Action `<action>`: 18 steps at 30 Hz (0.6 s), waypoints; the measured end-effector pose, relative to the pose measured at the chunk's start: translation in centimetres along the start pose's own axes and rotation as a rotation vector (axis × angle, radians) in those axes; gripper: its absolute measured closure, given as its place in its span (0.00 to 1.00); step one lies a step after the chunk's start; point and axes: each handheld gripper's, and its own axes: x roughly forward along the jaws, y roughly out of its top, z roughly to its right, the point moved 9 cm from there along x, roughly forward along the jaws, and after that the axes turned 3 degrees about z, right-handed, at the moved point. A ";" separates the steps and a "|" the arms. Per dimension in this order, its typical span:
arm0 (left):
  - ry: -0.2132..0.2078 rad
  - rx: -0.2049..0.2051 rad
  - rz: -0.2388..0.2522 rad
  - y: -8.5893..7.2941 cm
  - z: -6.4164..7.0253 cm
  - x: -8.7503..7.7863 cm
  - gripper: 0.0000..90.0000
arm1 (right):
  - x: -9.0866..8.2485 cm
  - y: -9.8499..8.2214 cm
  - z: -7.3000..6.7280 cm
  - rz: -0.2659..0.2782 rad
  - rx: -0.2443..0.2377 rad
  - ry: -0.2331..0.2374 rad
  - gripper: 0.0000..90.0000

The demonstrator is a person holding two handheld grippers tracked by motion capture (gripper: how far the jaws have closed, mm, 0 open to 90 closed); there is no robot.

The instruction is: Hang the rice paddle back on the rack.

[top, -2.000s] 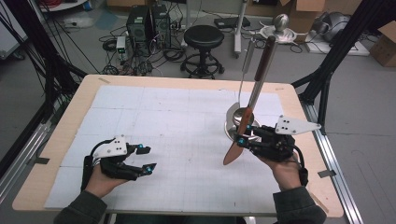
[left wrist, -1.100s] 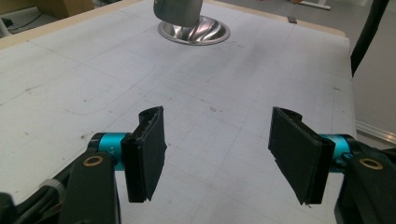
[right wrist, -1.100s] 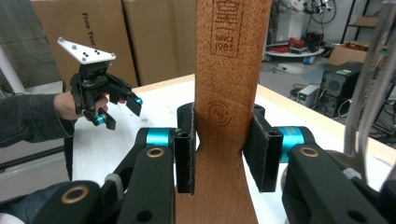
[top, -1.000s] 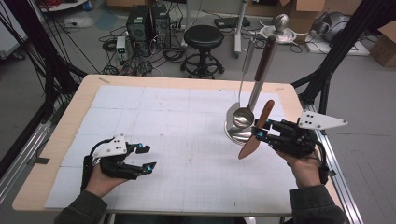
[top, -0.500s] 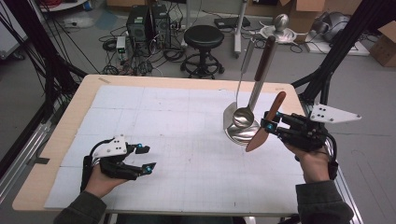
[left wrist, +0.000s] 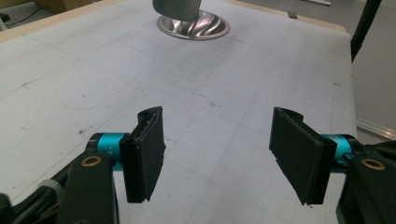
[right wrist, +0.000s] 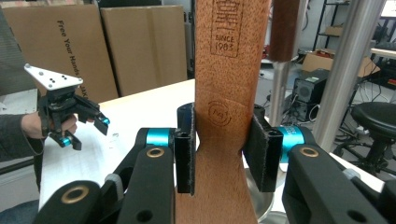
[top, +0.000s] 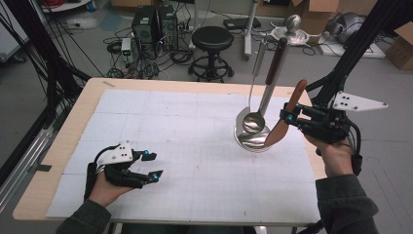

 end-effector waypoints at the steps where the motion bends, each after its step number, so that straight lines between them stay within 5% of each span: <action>1: 0.001 -0.002 0.000 0.0 0.0 0.0 0.40 | 0.1 0.2 0.2 -0.002 0.004 0.001 0.74; 18: -0.005 -0.003 -0.002 -0.1 0.2 0.0 0.40 | -0.3 3.0 2.3 0.001 -0.011 -0.037 0.74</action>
